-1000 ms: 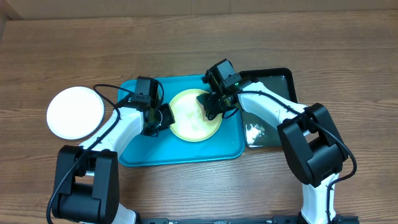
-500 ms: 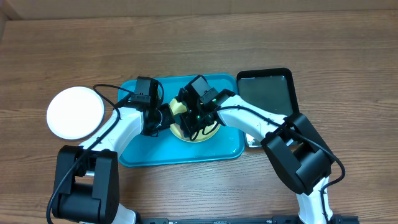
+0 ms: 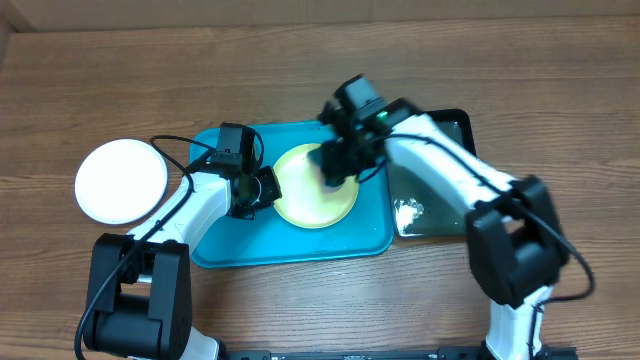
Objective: Clean dirty plates on tray and stack at the side
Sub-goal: 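Carry the sponge back into the black tray with the right gripper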
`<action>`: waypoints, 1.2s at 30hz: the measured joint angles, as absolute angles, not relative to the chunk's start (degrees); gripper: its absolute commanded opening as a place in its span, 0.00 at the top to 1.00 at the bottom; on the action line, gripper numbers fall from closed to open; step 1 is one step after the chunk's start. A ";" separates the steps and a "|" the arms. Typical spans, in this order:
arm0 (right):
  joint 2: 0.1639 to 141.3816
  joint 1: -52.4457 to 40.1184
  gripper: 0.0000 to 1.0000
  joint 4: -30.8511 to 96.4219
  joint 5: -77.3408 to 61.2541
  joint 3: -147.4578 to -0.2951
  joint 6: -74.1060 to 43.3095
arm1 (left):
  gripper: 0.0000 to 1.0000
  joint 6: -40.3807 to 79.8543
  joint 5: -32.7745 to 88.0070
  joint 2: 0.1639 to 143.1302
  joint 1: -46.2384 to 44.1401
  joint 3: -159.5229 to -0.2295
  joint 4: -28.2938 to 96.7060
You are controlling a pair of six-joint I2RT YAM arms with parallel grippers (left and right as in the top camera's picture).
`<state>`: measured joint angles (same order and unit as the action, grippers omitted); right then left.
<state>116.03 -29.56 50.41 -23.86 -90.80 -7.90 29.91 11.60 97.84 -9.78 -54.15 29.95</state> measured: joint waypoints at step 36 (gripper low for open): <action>112.25 -13.58 0.91 63.81 2.48 -79.90 -7.40 | 0.96 29.91 11.64 97.84 -9.78 -54.15 29.95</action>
